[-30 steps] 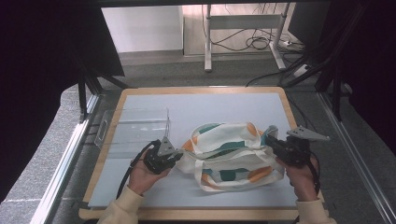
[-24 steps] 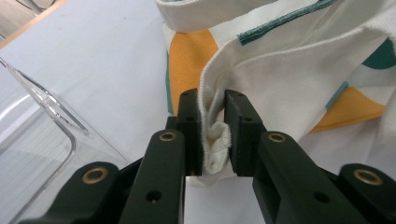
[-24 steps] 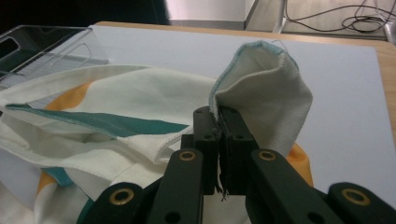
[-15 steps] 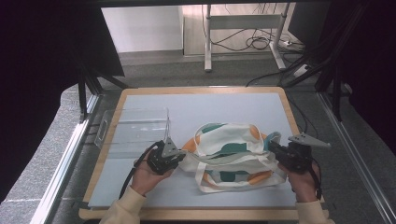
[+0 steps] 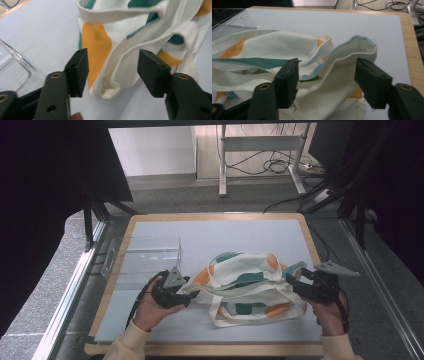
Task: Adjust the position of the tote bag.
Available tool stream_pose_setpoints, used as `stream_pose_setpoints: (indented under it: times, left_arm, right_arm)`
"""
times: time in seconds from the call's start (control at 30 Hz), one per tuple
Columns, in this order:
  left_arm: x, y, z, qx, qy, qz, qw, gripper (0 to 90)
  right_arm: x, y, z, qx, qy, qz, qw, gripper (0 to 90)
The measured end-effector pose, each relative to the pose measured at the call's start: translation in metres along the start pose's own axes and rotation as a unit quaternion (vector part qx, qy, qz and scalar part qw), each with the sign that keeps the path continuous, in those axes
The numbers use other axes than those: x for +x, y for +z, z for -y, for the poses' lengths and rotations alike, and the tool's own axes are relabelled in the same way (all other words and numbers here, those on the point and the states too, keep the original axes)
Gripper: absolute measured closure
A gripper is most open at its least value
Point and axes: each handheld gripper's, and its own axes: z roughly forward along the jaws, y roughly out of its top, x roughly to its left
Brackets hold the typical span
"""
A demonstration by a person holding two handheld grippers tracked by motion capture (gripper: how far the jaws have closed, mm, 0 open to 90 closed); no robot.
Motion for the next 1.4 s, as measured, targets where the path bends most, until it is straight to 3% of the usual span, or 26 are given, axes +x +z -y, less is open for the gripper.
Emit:
stream_pose_setpoints:
  times: [0.1,0.23,0.47,0.57,0.8,0.9,1.07,1.17,1.4]
  left_arm:
    - [0.003,-0.010,-0.002,-0.012,-0.012,0.005,0.9999,37.7]
    - [0.004,-0.019,-0.002,-0.022,-0.014,0.013,0.9996,35.9]
    - [0.004,-0.019,-0.004,-0.020,-0.018,0.017,0.9995,34.4]
    - [0.005,-0.018,-0.004,-0.017,-0.018,0.023,0.9994,34.2]
    - [0.006,-0.022,-0.006,-0.022,-0.018,0.028,0.9992,33.9]
    - [0.009,-0.029,-0.006,-0.046,-0.046,0.077,0.9949,33.1]
    - [0.009,-0.036,-0.009,-0.060,-0.055,0.075,0.9938,33.3]
    - [0.009,-0.032,-0.009,-0.046,-0.045,0.068,0.9956,33.1]
    - [0.005,-0.026,-0.009,-0.034,-0.034,0.069,0.9964,32.4]
  right_arm:
    - [0.001,-0.003,-0.002,-0.003,-0.009,0.009,0.9999,30.1]
    - [0.003,-0.010,-0.005,-0.012,-0.025,0.002,0.9996,28.8]
    - [0.011,-0.022,-0.010,-0.021,-0.045,-0.034,0.9982,29.0]
    - [0.016,-0.022,-0.012,-0.024,-0.056,-0.027,0.9978,30.1]
    - [0.026,-0.028,-0.010,-0.030,-0.056,-0.035,0.9974,31.5]
    - [0.033,-0.031,-0.012,-0.035,-0.062,-0.039,0.9967,31.4]
    - [0.042,-0.035,-0.013,-0.039,-0.075,-0.050,0.9952,31.2]
    - [0.045,-0.038,-0.014,-0.044,-0.079,-0.057,0.9943,31.2]
    - [0.058,-0.044,-0.018,-0.054,-0.095,-0.082,0.9906,31.2]
